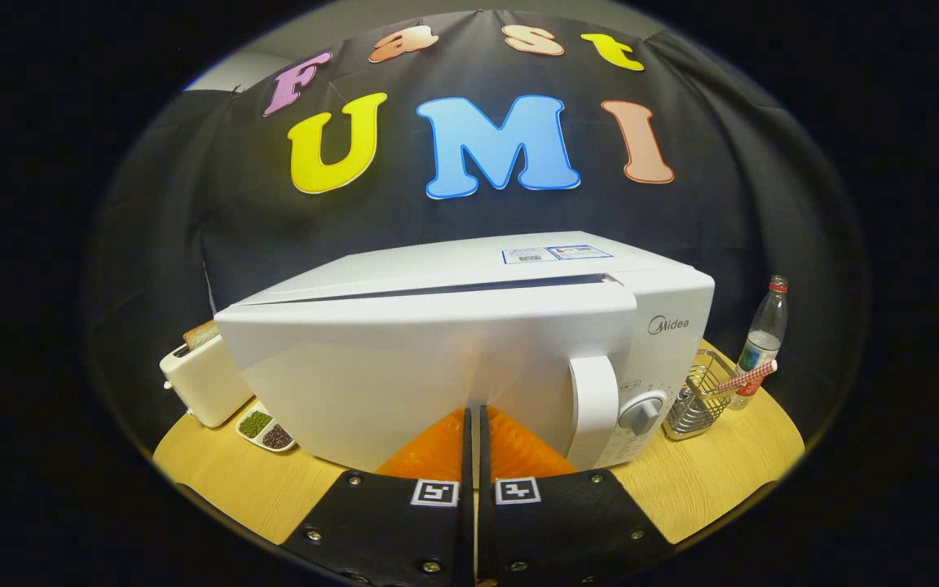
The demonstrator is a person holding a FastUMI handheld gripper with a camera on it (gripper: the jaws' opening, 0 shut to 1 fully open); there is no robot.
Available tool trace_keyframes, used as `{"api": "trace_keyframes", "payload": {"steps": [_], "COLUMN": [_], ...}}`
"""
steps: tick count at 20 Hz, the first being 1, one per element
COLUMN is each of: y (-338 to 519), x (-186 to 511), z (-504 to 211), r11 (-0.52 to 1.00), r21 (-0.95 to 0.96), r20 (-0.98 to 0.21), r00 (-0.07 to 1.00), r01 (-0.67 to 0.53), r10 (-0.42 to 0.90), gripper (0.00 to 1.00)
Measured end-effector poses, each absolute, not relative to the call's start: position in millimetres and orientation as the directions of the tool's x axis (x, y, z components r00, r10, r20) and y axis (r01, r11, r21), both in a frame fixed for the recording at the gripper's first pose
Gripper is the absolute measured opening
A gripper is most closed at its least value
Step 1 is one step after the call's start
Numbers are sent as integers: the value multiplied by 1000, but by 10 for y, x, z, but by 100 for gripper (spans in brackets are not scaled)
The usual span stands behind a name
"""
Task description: Open the microwave, put the food inside, and close the microwave door.
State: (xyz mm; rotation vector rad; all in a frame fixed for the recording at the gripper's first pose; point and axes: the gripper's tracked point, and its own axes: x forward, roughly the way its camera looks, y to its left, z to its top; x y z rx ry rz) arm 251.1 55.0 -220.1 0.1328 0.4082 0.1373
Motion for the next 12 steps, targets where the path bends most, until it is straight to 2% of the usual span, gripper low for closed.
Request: {"api": "trace_keyframes", "payload": {"steps": [8,12], "y": [574,621], "x": [2579,2460], "z": [-2190,-1996], "r11": [980,985], "r21": [189,140], "r20": [-393,-356], "r00": [909,923], "r01": [-65,-101], "r10": [137,145], "gripper": [2,9]}}
